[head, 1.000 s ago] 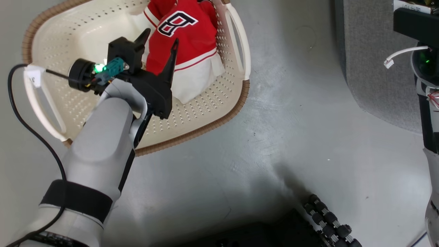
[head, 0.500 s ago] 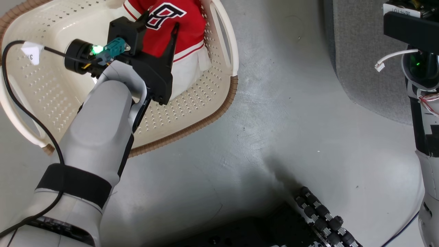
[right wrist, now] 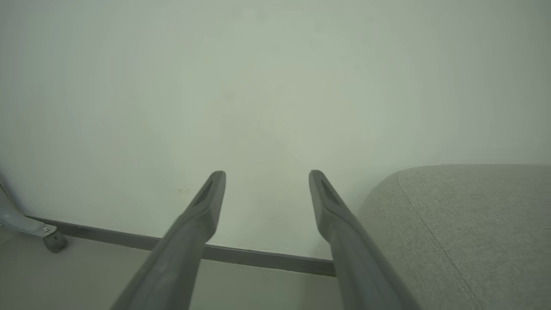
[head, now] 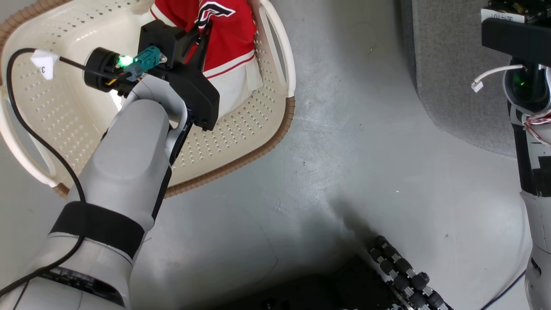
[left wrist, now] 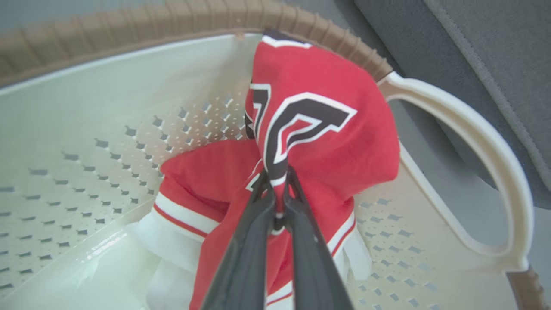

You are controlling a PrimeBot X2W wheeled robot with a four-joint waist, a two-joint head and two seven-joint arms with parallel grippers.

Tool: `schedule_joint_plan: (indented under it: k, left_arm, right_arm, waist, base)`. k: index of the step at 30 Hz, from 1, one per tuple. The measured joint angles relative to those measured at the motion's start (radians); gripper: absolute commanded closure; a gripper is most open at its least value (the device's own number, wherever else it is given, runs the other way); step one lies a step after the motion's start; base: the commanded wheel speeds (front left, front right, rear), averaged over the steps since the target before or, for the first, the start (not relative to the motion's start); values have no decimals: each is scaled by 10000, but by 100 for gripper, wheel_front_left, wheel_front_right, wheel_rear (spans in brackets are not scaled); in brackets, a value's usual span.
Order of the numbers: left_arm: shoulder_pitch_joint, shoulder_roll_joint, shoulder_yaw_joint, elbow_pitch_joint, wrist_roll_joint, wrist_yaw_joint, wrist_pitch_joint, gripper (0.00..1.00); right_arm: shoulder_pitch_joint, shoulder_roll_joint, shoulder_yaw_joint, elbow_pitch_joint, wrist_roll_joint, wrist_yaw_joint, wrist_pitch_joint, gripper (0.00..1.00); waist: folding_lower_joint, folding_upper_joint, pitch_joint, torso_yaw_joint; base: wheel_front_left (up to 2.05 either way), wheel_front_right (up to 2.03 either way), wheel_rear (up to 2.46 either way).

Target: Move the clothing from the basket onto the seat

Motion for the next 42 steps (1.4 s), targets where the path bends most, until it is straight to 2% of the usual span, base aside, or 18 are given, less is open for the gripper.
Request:
schedule_joint_plan:
  k: [12, 25, 42]
  left_arm:
    - [824, -125, -36, 125, -499, 0, -324, 100]
    - [2346, -224, -169, -107, -1306, 0, -403, 100]
    - [4215, -278, 901, -886, -2029, 0, -403, 100]
  right_arm:
    - [546, -69, -69, 1041, -8, 59, 2, 0]
    - [1661, -408, 54, 2443, -146, 90, 2, 0]
    - [3495, -527, 48, 3720, -173, 104, 12, 0]
  waist:
    - [0, 0, -885, 278]
    - [-1, 0, -2651, 941]
    - [-2, -1, -5036, 2108]
  base:
    - [0, 0, 0]
    - [0, 0, 0]
    - [0, 0, 0]
